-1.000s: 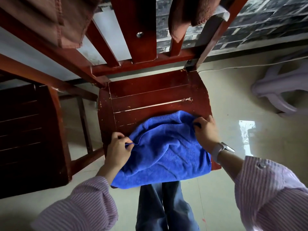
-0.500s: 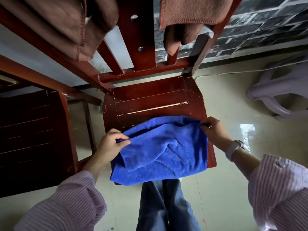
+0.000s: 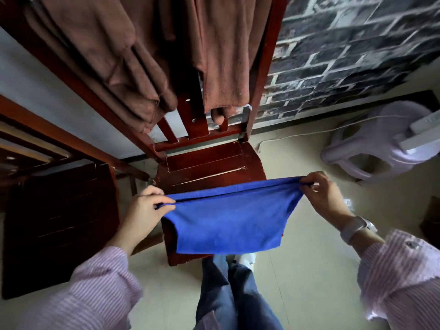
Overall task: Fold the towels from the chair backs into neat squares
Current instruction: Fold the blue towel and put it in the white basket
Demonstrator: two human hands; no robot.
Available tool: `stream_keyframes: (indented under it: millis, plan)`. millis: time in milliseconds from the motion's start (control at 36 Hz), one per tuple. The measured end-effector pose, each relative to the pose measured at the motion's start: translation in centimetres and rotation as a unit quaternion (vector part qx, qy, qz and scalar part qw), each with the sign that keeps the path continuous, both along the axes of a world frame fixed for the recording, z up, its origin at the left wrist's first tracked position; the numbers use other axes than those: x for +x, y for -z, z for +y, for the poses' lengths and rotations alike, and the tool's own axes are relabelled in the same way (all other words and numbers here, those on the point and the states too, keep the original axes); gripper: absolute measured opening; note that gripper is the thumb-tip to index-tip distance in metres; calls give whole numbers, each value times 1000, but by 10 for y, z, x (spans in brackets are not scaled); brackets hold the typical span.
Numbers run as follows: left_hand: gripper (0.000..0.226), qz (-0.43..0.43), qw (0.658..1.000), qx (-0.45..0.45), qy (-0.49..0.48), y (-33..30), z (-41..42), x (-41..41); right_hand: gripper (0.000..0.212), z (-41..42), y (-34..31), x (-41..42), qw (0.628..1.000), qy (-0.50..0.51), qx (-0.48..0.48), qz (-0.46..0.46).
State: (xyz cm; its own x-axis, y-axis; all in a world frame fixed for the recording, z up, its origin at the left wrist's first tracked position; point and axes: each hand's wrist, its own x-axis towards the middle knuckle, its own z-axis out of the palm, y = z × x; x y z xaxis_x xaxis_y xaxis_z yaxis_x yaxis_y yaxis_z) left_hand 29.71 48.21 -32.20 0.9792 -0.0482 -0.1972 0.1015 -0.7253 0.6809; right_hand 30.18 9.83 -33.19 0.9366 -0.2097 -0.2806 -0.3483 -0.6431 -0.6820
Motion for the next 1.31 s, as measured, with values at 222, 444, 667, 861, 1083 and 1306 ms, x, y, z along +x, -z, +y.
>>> stream_keyframes:
  millis: [222,444,667,861,1083,1306]
  plan:
    - [15,-60,995,-54,-56,-65,-4,2,9,-5,-73,1,994,-37,-26,-103]
    - [25,-104,994,-28,-19,-98,-4,14,12,-14,-112,9,990,-42,6,-136]
    - [39,-57,964,-223,-131,-130,-10,20,18,-21,-146,18,978,-33,67,-194]
    - [33,-62,964,-226,-125,-148,-10,26,32,-21,-164,26,963,-5,235,-134]
    - [47,-88,975,-183,-88,-156,-14,25,32,-21,-165,25,946,28,310,-88]
    - [31,-48,994,-88,-33,-149,-14,22,22,-26,-161,18,988,-63,38,-137]
